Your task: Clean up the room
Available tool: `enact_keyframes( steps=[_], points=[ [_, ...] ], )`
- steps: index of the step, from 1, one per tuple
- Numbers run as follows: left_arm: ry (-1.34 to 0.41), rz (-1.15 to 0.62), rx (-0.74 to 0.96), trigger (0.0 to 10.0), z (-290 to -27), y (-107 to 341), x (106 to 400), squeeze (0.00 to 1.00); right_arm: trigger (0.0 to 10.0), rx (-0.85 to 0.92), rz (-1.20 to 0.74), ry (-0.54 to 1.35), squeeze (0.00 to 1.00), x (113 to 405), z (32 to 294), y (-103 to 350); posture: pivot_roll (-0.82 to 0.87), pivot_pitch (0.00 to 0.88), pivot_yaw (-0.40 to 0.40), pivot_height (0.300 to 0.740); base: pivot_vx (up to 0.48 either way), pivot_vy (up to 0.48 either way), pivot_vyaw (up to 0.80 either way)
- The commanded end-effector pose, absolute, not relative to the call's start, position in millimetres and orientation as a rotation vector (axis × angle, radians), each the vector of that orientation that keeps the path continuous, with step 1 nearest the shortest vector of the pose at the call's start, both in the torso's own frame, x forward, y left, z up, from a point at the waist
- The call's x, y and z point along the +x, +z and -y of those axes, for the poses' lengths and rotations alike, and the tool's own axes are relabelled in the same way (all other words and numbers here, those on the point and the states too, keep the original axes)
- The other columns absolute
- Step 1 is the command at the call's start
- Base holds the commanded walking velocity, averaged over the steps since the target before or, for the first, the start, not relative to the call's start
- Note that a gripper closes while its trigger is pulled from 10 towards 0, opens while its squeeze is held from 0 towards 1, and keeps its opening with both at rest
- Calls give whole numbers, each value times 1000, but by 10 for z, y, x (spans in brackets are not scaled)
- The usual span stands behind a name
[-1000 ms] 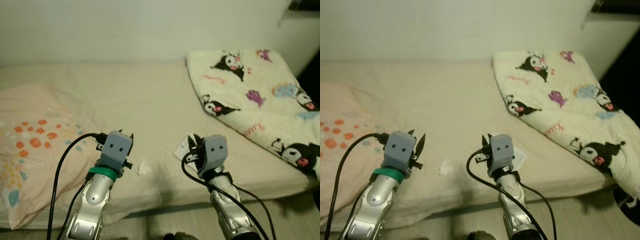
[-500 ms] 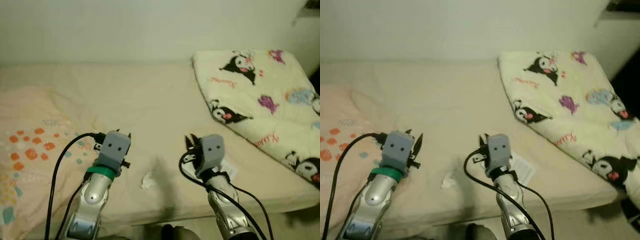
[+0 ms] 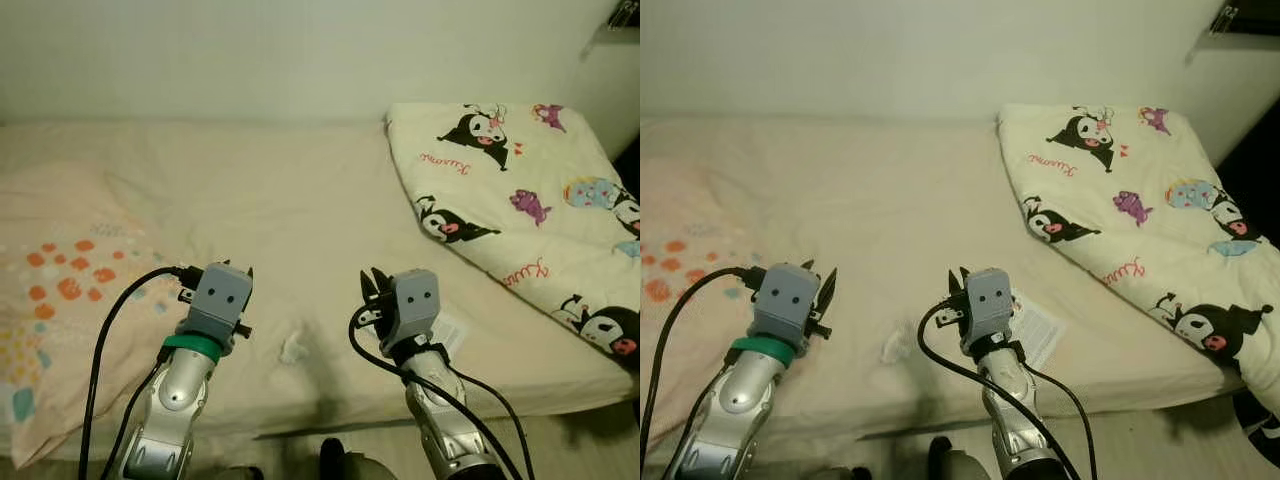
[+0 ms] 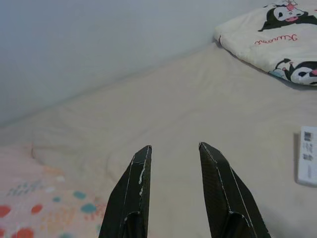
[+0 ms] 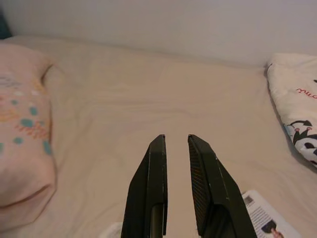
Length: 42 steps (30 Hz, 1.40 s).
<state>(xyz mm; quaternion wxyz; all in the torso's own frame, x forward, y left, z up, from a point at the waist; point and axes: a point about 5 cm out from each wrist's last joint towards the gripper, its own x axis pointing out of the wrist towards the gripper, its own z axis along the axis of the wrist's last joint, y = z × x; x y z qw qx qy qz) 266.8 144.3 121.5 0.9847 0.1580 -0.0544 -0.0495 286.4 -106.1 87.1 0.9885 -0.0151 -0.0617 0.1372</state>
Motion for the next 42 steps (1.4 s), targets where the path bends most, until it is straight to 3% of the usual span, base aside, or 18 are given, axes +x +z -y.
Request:
enact_keyframes(
  steps=[1,6,34,42],
  points=[
    [-107,77,307,10000,-1432,1146,2644,0,10000,-29,103,268,0,2835,1084,822,-42,80,-5,740,-480,0,0],
    [-107,79,307,10000,-1434,1148,2643,0,10000,-29,103,268,0,2834,1080,822,-41,80,-4,740,-392,0,0],
    [-121,87,311,10000,-1403,1156,2650,0,10000,-29,109,271,0,2834,1085,830,-45,73,-3,740,0,0,0],
    [-121,91,315,10000,-1404,1159,2656,0,10000,-30,109,271,0,2832,1088,829,-47,74,-2,740,348,0,0]
  ],
)
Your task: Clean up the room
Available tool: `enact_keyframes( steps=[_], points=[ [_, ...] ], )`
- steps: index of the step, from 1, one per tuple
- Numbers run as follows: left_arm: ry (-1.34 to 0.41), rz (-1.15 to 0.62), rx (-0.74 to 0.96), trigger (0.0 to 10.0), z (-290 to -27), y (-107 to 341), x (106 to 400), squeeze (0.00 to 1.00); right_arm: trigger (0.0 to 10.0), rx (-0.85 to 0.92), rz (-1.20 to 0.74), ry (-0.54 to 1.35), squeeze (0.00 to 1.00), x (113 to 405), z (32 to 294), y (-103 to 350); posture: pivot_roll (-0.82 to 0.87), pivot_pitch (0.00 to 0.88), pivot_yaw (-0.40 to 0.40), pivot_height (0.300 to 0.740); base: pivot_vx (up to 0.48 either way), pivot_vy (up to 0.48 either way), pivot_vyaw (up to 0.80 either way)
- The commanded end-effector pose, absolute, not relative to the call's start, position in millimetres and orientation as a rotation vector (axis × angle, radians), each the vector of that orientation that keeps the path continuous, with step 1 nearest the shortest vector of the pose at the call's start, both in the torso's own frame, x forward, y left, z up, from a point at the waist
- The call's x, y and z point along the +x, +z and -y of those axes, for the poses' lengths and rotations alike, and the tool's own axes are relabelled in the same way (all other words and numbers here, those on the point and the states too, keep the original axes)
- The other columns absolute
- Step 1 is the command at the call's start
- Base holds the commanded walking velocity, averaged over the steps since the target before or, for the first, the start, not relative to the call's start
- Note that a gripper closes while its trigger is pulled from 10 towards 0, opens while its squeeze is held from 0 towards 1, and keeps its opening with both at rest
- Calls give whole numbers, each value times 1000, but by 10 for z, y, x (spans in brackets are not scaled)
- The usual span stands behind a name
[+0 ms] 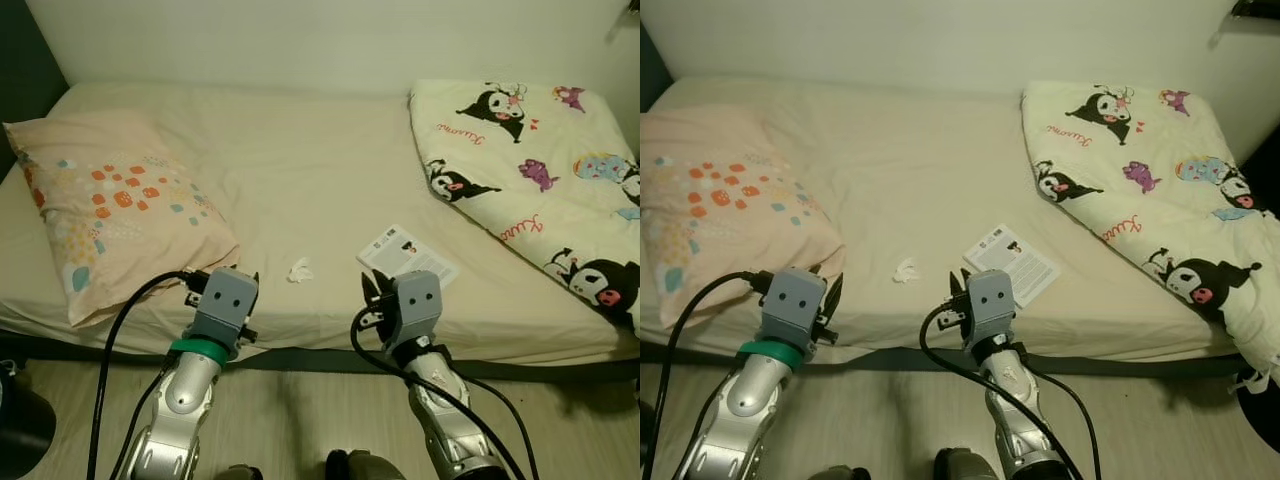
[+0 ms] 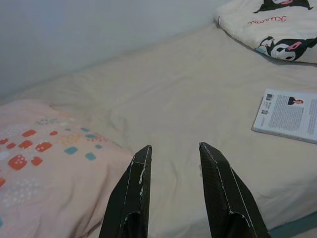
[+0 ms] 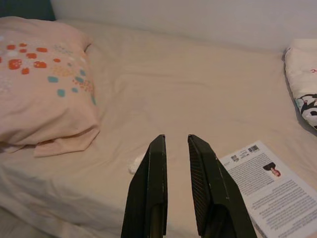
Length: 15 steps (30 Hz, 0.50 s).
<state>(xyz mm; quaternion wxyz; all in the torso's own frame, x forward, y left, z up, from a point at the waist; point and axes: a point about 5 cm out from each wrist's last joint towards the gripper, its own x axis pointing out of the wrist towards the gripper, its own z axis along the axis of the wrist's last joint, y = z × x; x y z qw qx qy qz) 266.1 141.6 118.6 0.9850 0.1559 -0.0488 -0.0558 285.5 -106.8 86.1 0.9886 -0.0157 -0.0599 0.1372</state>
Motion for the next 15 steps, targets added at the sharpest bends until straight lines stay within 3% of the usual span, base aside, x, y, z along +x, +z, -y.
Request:
enact_keyframes(
  steps=[1,15],
  points=[
    [-121,91,315,10000,-1404,1159,2656,0,10000,-30,109,271,0,2832,1088,829,-47,74,-2,740,398,0,0],
    [-115,89,313,10000,-1402,1159,2659,0,10000,-32,105,269,0,2827,1095,823,-48,78,-4,740,371,0,0]
  ],
)
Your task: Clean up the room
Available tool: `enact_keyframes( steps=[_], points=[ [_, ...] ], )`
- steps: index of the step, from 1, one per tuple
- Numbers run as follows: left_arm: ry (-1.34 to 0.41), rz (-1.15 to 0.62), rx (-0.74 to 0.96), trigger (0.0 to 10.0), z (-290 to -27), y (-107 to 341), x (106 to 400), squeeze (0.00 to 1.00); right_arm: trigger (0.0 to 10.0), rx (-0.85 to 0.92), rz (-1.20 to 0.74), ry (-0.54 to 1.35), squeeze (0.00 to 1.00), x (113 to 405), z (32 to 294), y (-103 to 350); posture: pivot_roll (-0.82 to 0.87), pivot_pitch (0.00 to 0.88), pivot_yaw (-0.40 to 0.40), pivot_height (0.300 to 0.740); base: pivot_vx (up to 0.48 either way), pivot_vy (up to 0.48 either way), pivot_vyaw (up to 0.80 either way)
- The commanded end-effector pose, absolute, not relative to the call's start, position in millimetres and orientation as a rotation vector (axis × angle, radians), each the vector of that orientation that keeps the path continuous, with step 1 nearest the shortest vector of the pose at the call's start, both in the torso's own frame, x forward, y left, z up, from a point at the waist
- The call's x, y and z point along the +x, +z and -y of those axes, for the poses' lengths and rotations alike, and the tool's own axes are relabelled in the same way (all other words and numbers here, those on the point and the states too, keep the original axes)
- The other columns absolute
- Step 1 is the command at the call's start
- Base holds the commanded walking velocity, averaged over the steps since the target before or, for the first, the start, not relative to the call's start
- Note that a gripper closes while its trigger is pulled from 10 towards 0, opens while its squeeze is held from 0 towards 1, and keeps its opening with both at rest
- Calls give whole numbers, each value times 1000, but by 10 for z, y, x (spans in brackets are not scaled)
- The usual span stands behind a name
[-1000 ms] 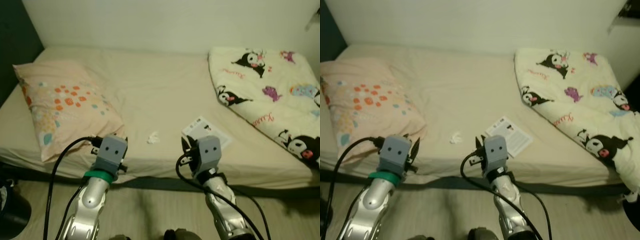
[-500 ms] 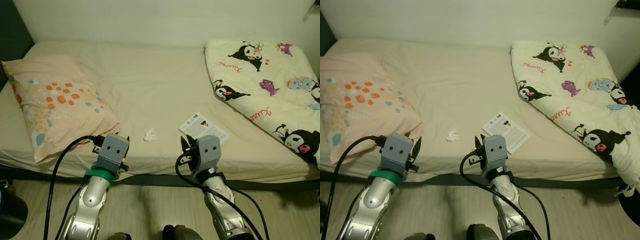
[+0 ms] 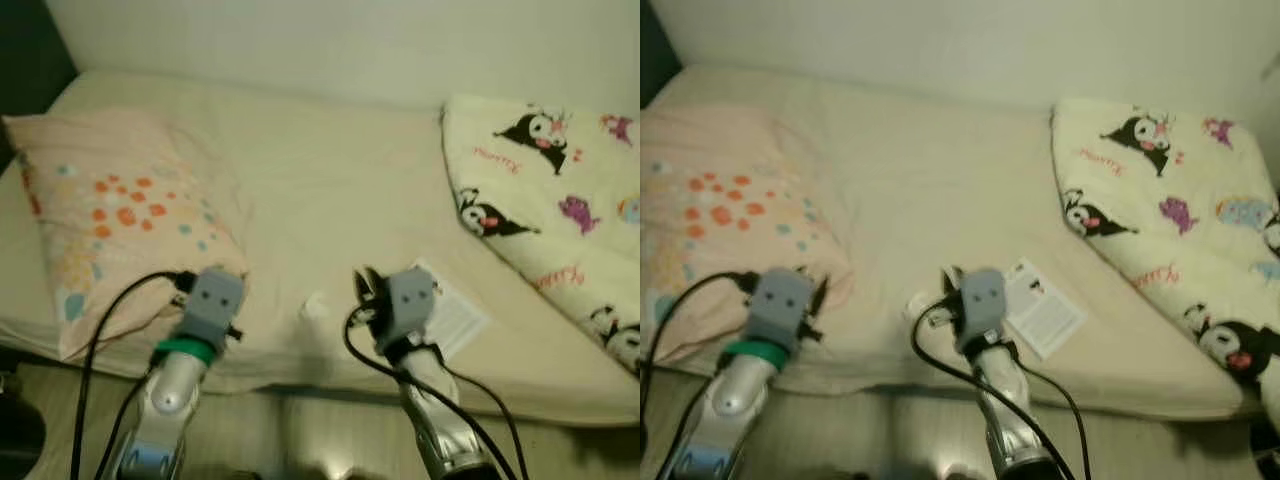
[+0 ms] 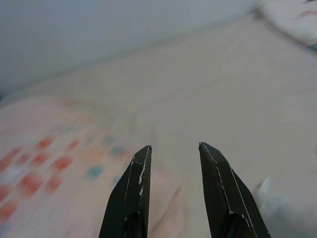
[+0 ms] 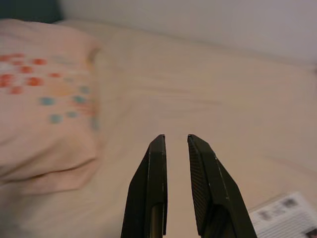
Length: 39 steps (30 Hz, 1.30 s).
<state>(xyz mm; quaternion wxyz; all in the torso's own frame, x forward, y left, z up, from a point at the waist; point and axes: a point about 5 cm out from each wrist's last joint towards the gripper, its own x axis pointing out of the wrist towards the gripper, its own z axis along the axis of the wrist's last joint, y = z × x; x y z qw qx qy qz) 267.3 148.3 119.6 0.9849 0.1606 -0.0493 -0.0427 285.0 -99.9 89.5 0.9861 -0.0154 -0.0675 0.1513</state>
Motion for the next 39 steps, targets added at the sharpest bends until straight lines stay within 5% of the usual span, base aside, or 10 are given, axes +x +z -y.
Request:
enact_keyframes(
  steps=[1,24,39],
  points=[
    [-115,88,312,10000,-1403,1159,2658,0,10000,-32,105,269,0,2827,1095,823,-48,78,-4,740,281,0,0],
    [-109,83,309,10000,-1406,1152,2664,0,10000,-31,108,268,0,2832,1087,826,-48,76,-4,740,12,0,0],
    [-111,78,311,10000,-1408,1143,2663,0,10000,-30,105,267,0,2829,1080,823,-47,79,-3,670,0,0,0]
  ],
)
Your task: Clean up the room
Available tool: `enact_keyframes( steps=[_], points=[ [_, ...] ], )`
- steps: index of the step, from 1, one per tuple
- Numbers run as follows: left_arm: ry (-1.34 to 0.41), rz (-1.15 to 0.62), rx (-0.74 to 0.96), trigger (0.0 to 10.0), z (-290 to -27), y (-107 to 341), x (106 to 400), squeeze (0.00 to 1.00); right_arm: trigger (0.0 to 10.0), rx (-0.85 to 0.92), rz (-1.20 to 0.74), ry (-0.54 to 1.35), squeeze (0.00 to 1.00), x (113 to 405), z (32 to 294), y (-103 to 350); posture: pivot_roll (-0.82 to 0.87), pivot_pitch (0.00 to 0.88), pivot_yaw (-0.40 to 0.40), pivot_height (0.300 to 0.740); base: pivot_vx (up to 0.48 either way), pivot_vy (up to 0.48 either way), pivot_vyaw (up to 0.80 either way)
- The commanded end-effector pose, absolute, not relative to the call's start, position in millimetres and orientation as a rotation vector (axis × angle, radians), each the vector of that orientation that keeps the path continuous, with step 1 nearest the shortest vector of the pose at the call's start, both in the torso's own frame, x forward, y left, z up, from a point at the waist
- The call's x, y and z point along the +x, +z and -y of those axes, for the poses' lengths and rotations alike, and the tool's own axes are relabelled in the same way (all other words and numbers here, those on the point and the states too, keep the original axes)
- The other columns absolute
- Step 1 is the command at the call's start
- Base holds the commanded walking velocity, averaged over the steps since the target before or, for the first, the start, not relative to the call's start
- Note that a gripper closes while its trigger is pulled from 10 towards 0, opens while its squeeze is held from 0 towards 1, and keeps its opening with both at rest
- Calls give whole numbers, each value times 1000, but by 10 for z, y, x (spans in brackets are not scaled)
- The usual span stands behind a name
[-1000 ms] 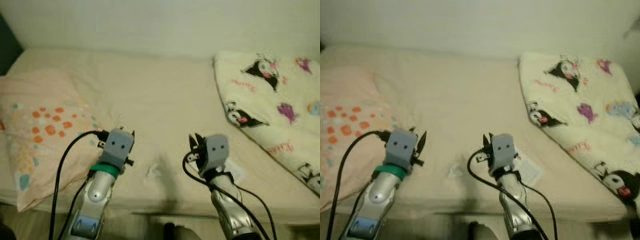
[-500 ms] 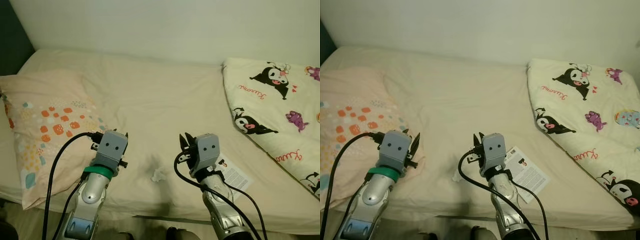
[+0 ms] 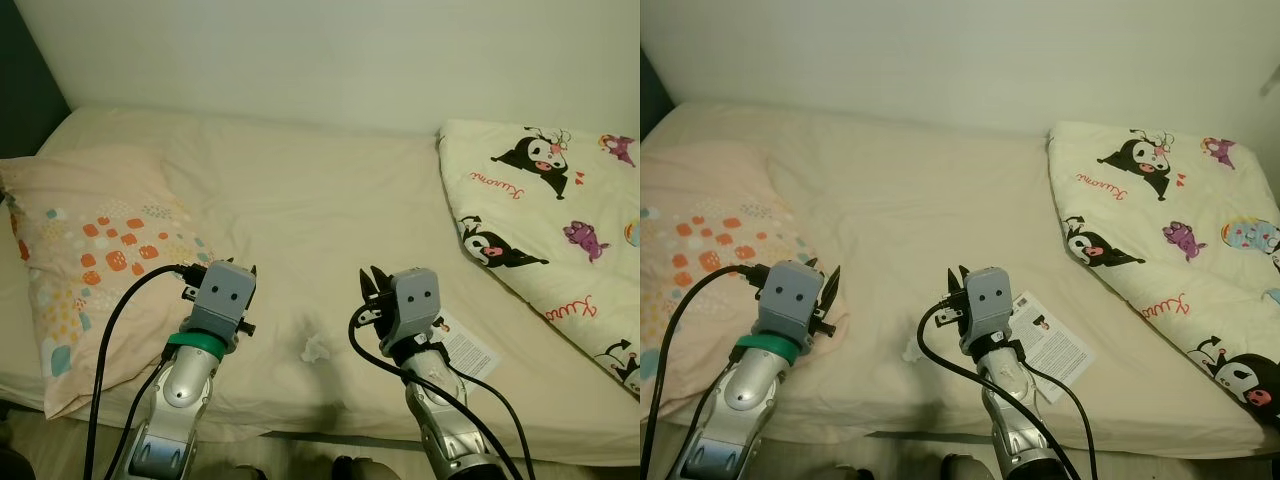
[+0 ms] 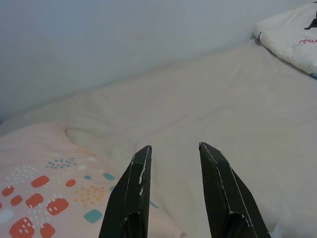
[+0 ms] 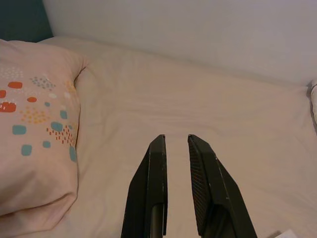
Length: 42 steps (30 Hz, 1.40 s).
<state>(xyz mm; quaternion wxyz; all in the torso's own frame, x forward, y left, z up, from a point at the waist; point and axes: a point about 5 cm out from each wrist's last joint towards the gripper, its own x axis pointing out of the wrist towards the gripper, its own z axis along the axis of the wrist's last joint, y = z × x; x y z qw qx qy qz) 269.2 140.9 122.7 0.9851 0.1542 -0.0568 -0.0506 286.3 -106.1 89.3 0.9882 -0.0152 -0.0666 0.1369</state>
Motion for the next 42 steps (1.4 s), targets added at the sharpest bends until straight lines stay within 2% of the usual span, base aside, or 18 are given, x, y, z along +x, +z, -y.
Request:
enact_keyframes(
  steps=[1,9,35,42],
  points=[
    [-111,78,311,10000,-1407,1142,2662,0,10000,-31,105,267,0,2829,1081,823,-47,79,-3,665,0,0,0],
    [-112,77,312,10000,-1404,1138,2664,0,10000,-30,105,266,0,2829,1087,823,-48,77,-4,630,0,0,0],
    [-119,72,319,10000,-1392,1134,2683,0,10000,-28,107,264,0,2832,1082,827,-48,77,3,630,0,0,0],
    [-113,-24,347,10000,-1357,993,2806,0,10000,-20,113,277,0,2823,1034,844,-46,107,4,630,0,0,0]
  ],
)
